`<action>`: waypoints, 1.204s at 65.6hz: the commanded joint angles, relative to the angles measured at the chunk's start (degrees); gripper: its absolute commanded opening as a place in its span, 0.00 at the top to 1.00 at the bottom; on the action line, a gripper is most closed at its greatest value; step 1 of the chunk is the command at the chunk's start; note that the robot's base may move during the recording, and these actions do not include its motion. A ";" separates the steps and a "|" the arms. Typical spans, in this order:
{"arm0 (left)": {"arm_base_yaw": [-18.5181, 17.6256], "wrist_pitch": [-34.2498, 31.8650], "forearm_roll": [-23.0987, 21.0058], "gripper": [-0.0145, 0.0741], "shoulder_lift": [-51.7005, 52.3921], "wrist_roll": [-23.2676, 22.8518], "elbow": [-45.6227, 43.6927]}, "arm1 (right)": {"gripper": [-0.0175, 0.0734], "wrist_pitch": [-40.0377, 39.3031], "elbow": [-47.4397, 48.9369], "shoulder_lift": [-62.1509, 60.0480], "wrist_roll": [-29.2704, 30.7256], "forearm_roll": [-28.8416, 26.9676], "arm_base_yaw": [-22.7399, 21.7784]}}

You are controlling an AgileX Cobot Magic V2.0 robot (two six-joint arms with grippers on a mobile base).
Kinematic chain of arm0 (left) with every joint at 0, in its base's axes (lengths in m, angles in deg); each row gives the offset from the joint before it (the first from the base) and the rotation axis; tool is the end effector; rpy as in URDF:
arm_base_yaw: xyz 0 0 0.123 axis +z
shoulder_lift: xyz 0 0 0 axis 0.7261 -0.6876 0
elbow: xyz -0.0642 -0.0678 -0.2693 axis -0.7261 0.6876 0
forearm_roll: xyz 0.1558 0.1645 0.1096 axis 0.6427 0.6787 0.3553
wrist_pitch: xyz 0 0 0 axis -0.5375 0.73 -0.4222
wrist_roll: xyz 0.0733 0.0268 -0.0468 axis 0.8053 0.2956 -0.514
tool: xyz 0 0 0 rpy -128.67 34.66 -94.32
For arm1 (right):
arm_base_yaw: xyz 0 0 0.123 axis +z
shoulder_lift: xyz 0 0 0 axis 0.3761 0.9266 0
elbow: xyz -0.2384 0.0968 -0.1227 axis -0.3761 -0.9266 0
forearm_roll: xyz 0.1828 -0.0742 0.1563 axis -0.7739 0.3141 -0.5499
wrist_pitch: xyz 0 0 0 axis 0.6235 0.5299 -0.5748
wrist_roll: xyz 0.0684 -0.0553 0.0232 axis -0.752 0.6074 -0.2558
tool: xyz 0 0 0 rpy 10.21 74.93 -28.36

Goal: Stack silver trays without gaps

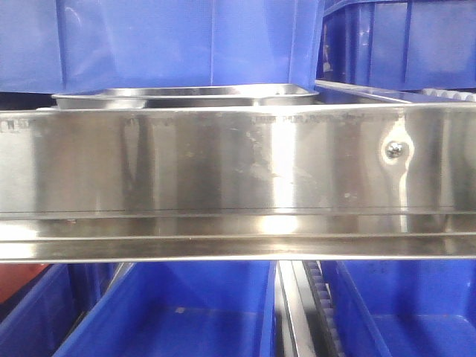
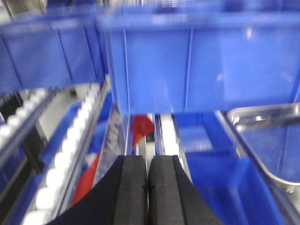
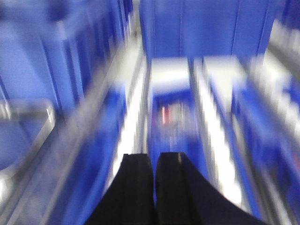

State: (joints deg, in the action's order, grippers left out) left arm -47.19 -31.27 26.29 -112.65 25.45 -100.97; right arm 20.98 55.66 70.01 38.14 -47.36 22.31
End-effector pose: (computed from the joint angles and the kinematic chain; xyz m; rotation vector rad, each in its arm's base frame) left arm 0.1184 -0.0018 0.3473 0.1107 1.8684 0.0600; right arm 0.1083 0.0048 0.3856 0.0333 2.0234 0.0929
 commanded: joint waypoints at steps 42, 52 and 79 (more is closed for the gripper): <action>-0.43 4.08 -4.48 0.85 -17.50 -4.37 -9.86 | 0.81 -1.10 6.44 21.54 -7.72 0.74 3.54; -0.43 6.55 -0.68 0.85 -24.28 -11.68 -14.80 | 0.81 0.79 10.77 27.70 -20.13 9.67 9.86; -16.91 17.27 16.39 0.85 -35.68 -33.36 -26.97 | 0.81 13.22 27.39 43.68 -31.85 17.31 24.96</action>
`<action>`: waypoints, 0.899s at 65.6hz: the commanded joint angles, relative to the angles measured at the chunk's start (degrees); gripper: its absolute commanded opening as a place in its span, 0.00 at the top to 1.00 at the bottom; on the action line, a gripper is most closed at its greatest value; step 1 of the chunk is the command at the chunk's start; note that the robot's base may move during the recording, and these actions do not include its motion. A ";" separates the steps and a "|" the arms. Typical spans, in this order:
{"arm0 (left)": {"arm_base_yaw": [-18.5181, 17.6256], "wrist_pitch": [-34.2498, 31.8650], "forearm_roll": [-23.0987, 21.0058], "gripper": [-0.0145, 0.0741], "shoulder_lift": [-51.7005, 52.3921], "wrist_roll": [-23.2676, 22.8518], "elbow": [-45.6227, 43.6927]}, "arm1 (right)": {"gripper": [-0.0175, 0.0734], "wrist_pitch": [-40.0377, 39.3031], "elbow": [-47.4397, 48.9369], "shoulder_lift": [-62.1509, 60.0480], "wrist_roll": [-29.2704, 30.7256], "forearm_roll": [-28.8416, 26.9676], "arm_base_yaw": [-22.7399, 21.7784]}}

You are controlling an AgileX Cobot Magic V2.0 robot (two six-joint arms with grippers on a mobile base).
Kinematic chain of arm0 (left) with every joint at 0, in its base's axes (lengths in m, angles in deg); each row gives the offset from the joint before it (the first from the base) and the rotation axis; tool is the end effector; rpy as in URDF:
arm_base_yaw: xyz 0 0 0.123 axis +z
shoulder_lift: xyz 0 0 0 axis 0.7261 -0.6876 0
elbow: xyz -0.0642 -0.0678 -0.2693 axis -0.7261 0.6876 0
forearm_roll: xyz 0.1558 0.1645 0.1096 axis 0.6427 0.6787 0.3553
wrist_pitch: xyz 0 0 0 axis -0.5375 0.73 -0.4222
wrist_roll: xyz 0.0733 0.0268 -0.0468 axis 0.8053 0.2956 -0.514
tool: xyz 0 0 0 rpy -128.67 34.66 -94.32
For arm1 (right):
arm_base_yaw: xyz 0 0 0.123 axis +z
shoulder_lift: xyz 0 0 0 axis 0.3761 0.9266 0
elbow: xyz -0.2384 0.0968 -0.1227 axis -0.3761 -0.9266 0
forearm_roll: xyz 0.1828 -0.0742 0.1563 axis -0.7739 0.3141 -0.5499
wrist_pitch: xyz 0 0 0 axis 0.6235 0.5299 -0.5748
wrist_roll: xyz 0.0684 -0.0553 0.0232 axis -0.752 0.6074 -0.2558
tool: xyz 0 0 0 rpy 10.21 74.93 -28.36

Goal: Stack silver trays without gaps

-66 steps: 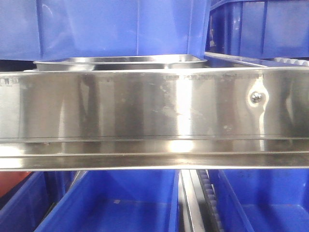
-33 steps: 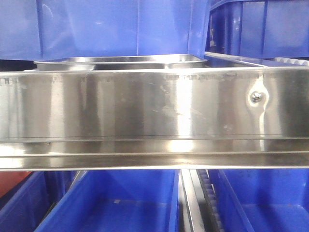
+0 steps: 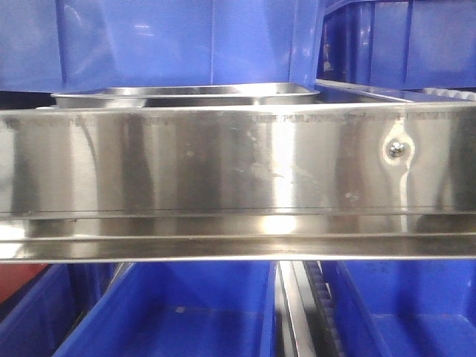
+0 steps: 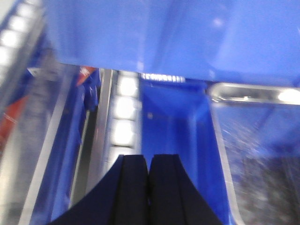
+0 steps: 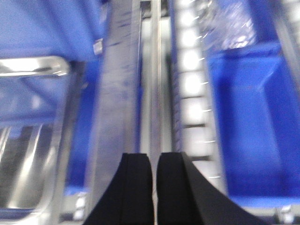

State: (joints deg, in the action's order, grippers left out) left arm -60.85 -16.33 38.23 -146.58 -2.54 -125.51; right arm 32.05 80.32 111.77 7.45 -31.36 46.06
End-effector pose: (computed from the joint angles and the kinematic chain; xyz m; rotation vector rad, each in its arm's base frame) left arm 0.2437 -0.0499 0.3608 -0.0408 2.2804 -0.0998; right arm 0.2664 0.1011 0.3658 0.0927 2.4885 0.1403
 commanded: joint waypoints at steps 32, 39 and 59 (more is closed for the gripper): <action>-10.02 16.36 3.61 0.85 -19.03 -8.27 -17.42 | 0.81 8.04 16.82 16.53 -3.80 1.19 5.78; -10.02 16.36 1.97 0.85 -20.86 -6.77 -17.52 | 0.81 8.70 19.34 19.12 -2.96 0.97 5.99; -10.02 10.58 1.62 0.85 -22.10 -6.77 -17.52 | 0.81 7.87 21.17 22.99 -2.19 -1.11 5.99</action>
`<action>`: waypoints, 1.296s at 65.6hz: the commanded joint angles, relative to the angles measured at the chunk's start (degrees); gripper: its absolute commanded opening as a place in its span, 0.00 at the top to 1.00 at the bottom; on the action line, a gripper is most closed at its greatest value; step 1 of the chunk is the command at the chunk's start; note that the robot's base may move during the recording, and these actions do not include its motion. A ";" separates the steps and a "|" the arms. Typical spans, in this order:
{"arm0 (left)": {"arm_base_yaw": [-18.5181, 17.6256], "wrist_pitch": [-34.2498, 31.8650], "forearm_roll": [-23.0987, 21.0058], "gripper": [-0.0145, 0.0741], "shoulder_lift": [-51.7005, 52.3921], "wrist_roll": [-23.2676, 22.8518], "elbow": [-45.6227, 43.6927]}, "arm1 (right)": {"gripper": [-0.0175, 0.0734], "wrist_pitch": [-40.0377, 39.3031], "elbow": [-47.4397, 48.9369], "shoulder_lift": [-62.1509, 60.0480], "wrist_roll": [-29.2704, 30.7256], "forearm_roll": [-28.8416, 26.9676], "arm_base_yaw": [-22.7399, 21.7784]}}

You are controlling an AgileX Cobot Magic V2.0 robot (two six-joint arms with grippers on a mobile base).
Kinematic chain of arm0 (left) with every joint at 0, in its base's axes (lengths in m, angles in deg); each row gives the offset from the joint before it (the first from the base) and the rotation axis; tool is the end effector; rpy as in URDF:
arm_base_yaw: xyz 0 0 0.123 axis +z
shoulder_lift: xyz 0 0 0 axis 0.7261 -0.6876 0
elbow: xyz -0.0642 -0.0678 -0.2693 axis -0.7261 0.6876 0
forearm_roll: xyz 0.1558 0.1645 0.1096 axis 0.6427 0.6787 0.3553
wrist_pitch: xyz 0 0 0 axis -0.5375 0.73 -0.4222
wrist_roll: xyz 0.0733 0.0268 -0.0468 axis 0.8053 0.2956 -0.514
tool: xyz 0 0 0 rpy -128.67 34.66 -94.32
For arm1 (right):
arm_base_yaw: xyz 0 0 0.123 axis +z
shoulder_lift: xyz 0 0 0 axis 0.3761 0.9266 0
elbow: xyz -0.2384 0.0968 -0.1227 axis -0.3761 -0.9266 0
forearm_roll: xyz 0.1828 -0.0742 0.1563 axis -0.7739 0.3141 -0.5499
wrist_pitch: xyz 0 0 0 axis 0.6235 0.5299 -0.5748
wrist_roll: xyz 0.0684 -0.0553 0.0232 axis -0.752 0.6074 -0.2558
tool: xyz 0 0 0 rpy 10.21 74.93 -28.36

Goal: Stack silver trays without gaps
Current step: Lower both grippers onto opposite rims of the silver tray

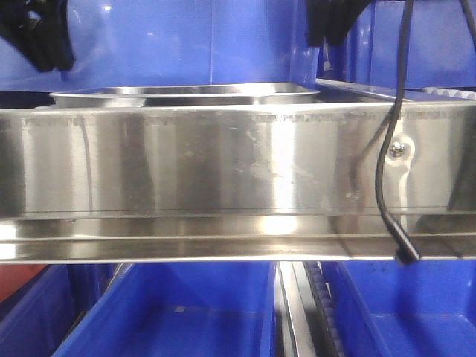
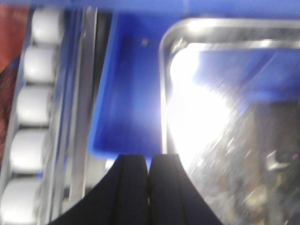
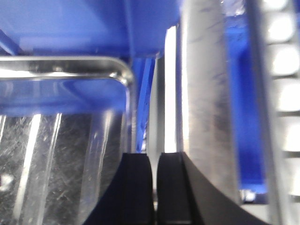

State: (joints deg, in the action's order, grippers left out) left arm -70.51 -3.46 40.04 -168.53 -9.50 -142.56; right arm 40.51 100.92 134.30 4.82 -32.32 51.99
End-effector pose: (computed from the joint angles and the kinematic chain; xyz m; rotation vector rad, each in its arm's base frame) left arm 0.3140 -0.1212 0.3284 0.0061 2.5666 -0.0526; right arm 0.3388 0.1765 0.3342 0.0456 2.6623 0.0997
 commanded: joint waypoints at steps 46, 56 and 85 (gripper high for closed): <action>-0.22 -3.09 -0.18 0.63 -4.11 -0.03 -0.48 | 0.68 -2.93 0.57 3.99 0.44 -2.38 -0.05; -0.22 -3.13 -0.18 0.63 -5.62 -0.03 -0.48 | 0.69 -2.93 0.57 4.59 0.44 -2.38 -0.05; -0.22 -3.39 -0.18 0.63 -7.65 -0.03 -0.48 | 0.69 -1.84 0.57 7.15 0.44 -2.38 -0.14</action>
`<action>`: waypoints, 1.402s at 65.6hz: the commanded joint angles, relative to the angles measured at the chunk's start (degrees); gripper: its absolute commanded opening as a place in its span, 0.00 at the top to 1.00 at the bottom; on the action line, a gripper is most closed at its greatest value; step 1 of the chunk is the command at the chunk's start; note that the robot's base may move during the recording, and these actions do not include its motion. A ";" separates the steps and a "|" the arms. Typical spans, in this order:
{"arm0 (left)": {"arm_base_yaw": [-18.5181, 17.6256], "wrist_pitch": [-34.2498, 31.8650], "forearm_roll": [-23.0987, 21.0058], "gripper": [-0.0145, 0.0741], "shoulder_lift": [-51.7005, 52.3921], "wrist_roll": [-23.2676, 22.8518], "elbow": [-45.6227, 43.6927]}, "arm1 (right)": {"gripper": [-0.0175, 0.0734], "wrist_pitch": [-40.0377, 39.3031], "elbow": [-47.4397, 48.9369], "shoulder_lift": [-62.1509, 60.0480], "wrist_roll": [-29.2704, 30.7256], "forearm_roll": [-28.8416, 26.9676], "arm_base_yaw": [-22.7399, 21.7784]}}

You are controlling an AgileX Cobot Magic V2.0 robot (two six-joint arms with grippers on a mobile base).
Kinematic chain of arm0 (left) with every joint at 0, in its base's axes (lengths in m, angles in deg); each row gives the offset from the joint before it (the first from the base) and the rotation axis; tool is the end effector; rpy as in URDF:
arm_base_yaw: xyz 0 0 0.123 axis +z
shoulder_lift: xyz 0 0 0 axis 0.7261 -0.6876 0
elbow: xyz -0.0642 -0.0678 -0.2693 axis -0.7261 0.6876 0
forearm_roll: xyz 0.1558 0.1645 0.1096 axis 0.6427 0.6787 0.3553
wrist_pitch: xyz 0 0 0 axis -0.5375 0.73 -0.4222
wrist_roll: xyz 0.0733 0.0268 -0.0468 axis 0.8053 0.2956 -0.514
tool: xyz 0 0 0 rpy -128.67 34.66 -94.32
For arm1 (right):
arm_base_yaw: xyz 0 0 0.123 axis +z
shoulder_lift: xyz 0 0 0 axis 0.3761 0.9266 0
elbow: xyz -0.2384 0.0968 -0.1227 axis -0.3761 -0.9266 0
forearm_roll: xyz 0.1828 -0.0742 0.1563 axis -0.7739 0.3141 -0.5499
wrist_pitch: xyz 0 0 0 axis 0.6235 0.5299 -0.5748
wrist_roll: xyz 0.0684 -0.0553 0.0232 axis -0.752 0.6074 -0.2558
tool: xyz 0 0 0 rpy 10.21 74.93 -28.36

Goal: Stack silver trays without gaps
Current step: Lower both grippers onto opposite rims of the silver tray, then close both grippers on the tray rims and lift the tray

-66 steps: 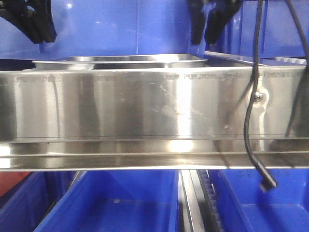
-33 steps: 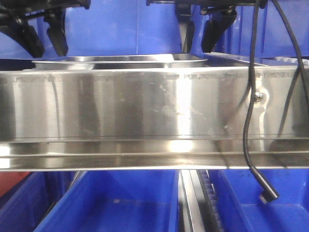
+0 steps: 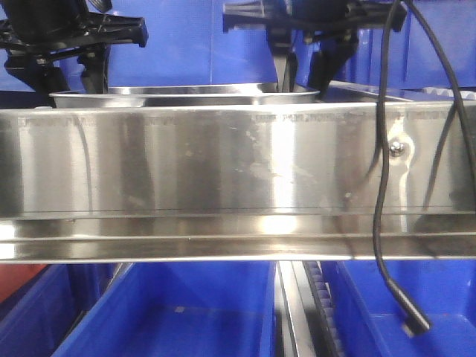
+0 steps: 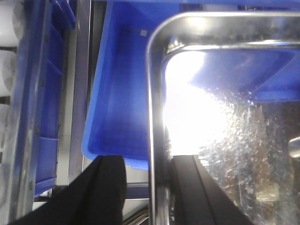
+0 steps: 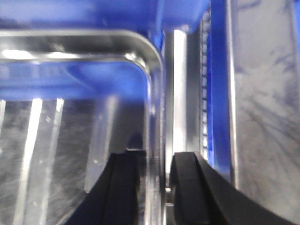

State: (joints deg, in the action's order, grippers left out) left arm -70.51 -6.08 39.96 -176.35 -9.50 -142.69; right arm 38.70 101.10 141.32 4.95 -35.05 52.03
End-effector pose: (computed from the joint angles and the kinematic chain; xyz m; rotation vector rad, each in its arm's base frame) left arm 0.3401 -0.1335 0.2830 0.0302 2.6505 -0.0137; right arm 0.3591 0.1931 0.2871 0.0435 2.7628 0.0970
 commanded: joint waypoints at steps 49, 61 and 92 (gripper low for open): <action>-0.22 -1.10 -0.42 0.80 -0.87 -0.03 -0.35 | 0.69 0.04 0.39 0.46 0.30 0.35 -0.18; -0.22 -0.33 -0.52 0.85 -0.87 -0.03 -0.35 | 0.81 -0.06 0.39 0.46 0.30 0.35 -0.18; -1.45 5.17 -0.52 0.85 2.14 -0.03 -7.54 | 0.82 -0.19 0.49 -5.11 -0.47 1.18 -0.18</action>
State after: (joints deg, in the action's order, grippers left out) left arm -70.86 -2.29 38.97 -176.62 -9.71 -147.89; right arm 39.18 101.13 139.61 4.71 -35.28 51.92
